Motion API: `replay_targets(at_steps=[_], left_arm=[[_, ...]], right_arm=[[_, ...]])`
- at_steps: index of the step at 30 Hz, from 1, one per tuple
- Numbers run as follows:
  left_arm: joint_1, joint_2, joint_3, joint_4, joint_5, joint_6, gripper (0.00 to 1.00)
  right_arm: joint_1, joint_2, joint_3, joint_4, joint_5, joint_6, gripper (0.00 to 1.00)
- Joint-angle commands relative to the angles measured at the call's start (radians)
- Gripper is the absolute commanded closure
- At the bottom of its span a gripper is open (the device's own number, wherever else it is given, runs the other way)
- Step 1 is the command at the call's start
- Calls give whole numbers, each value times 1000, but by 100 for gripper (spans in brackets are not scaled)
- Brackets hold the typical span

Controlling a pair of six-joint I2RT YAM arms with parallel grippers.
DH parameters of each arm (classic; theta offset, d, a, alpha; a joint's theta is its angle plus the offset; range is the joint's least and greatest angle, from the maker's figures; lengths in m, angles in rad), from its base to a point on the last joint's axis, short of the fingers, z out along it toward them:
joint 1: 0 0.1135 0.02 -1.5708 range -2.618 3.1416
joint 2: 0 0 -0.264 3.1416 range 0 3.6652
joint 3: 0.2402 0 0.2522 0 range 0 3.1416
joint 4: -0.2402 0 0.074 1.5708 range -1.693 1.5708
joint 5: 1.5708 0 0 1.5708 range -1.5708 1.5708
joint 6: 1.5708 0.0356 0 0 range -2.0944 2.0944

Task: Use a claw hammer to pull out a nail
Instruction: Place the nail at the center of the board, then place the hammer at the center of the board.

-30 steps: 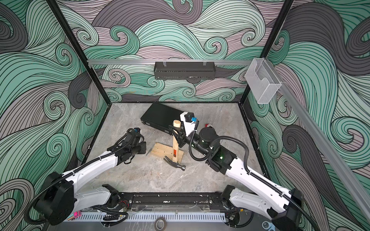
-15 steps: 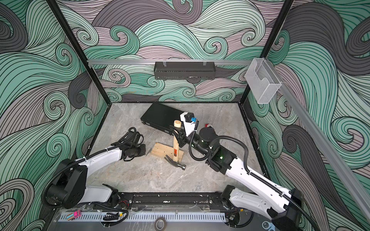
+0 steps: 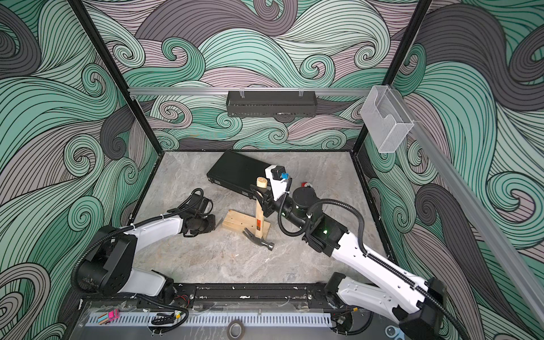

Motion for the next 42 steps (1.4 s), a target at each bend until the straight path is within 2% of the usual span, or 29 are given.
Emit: replay_targets(at_steps=[1, 7, 21, 35, 42], left_arm=[[9, 5, -8, -4, 8, -17, 100], [9, -11, -14, -7, -2, -27, 98], [10, -135, -47, -13, -41, -36, 83], [10, -149, -49, -2, -10, -24, 82], [10, -198, -45, 13, 38, -6, 81]], right_arm=[[-8, -19, 25, 117, 17, 22, 100], [-14, -11, 20, 115, 17, 35, 100], [-22, -2, 1, 110, 37, 77, 100], [-55, -19, -35, 130, 88, 142, 100], [-134, -31, -56, 162, 126, 248, 100]])
